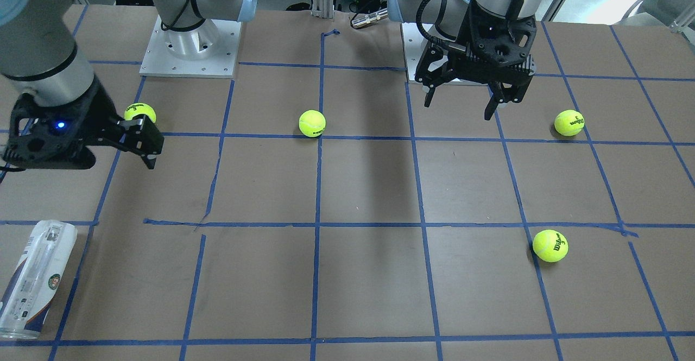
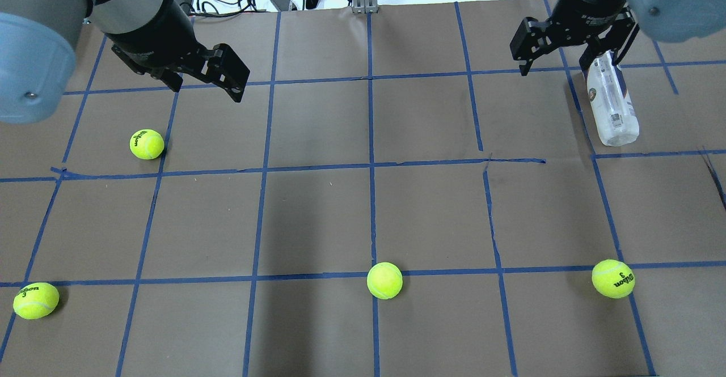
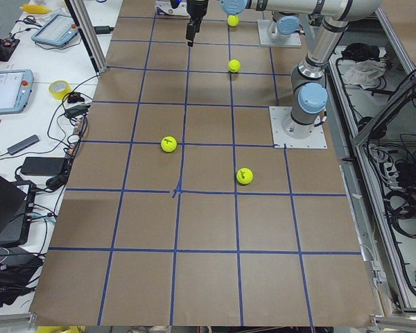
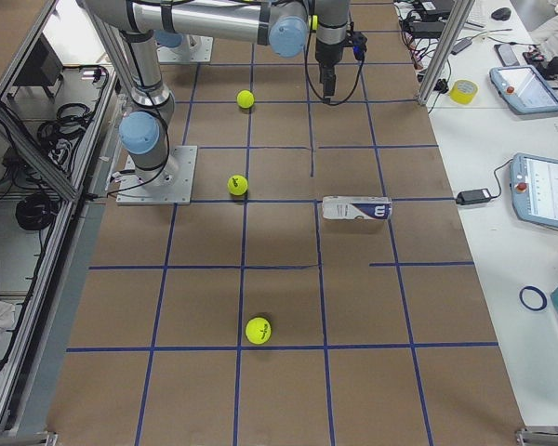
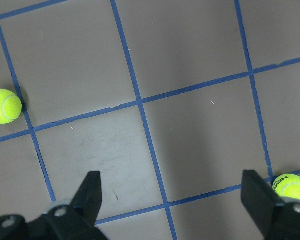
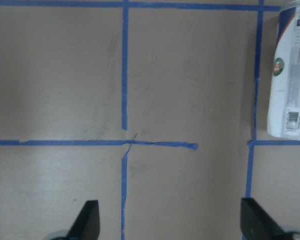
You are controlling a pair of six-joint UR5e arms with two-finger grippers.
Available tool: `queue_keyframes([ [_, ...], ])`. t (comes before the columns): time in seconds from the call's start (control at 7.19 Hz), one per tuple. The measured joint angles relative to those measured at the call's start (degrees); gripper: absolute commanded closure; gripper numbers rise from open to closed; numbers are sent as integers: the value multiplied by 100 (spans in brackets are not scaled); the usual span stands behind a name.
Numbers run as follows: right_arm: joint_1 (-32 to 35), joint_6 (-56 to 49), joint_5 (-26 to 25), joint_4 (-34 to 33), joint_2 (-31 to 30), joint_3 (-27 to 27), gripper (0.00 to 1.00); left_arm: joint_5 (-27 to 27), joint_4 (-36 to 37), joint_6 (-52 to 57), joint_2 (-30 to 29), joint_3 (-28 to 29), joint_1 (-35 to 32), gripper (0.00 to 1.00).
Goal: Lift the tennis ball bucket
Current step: 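Lower the right gripper down over the top of the upright tennis can, then close the right gripper around the rim of the tennis can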
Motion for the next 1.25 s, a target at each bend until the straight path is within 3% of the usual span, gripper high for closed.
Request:
queue_keyframes([
  [0.56, -911, -102, -23, -712, 1881, -1301, 0, 0, -5, 0, 0, 0, -4, 0],
  [0.97, -1187, -261, -12, -1657, 2813, -1430, 0, 0, -6, 0, 0, 0, -1, 0],
  [1.25, -1241, -490, -49, -1984, 3112, -1462, 0, 0, -7, 0, 0, 0, 0, 0],
])
